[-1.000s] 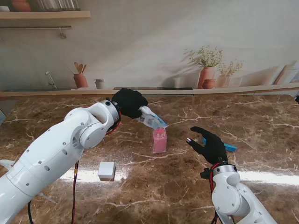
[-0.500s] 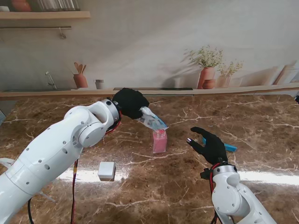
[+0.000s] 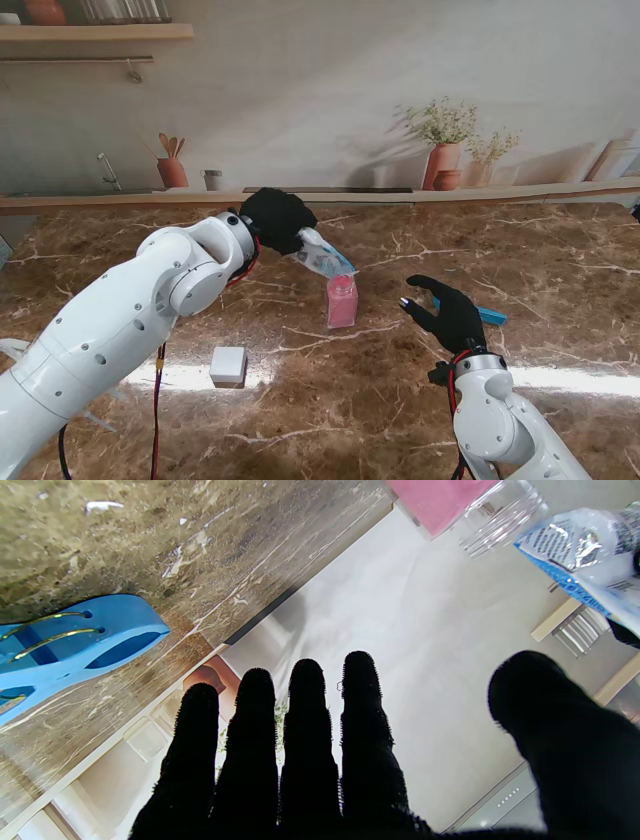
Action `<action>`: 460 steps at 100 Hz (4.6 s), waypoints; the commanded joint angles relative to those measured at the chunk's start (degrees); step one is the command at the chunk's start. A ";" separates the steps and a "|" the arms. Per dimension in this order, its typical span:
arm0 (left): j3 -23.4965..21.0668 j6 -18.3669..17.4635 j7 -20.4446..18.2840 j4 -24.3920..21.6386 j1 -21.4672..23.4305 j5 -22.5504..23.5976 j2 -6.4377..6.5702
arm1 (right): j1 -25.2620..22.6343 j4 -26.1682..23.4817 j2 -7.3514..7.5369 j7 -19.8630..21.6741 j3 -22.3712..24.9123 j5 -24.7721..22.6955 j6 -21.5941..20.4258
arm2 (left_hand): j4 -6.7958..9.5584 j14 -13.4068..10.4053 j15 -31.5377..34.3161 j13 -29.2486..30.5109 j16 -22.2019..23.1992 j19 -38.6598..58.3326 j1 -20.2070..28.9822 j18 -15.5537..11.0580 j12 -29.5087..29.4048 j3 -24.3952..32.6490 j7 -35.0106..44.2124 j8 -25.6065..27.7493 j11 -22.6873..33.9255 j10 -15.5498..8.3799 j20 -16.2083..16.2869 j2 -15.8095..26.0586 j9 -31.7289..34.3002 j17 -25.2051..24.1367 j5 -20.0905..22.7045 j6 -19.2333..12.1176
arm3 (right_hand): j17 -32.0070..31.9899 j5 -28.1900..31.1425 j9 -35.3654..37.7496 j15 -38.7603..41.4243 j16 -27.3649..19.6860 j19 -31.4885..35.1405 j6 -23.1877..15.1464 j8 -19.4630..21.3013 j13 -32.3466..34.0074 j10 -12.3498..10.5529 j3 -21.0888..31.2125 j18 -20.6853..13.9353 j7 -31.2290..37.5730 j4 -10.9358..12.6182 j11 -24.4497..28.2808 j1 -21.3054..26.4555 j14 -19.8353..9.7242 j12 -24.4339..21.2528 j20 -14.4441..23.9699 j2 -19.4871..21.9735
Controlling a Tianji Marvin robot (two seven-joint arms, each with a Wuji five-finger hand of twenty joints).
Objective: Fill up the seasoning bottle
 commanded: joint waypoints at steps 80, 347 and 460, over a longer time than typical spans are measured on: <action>1.50 -0.03 -2.99 -1.33 -2.21 2.88 0.30 | 0.06 1.16 -0.23 0.84 -0.09 1.00 0.12 | 0.79 -3.70 8.72 1.78 -1.32 5.13 -0.04 -0.50 4.00 8.24 14.24 11.90 11.46 -9.60 0.72 3.41 5.16 3.84 -1.01 -9.76 | -0.87 1.22 0.91 0.25 0.85 -0.38 -1.66 0.74 -0.53 -0.43 1.96 -0.10 0.62 0.74 0.45 0.64 0.28 1.21 1.70 0.59; 2.75 -1.01 -0.34 -0.94 -3.06 2.82 -0.10 | 0.35 2.02 -0.39 0.86 -0.28 1.99 0.46 | 4.99 -4.51 13.31 2.07 -5.91 5.07 -4.32 -1.83 -6.85 -1.32 9.29 -11.40 7.54 -7.53 -3.23 -1.78 11.18 10.31 5.62 0.40 | -0.69 2.26 1.37 0.45 1.15 -0.24 -2.04 0.68 -0.41 -0.42 2.38 -0.01 1.27 0.62 0.65 0.93 0.32 1.62 2.32 0.60; -2.55 -1.33 8.35 2.16 4.12 1.35 -0.32 | 0.45 -0.04 0.09 2.77 -1.26 0.71 2.70 | 2.57 -2.60 8.66 1.64 -5.00 3.66 -1.46 -1.84 -5.02 2.93 11.02 4.85 10.07 -8.87 -1.54 5.45 4.72 6.24 -3.37 -4.55 | -0.72 2.22 1.33 0.42 1.13 -0.31 -2.03 0.66 -0.52 -0.49 2.44 -0.11 1.30 0.61 0.68 0.96 0.27 1.63 2.35 0.69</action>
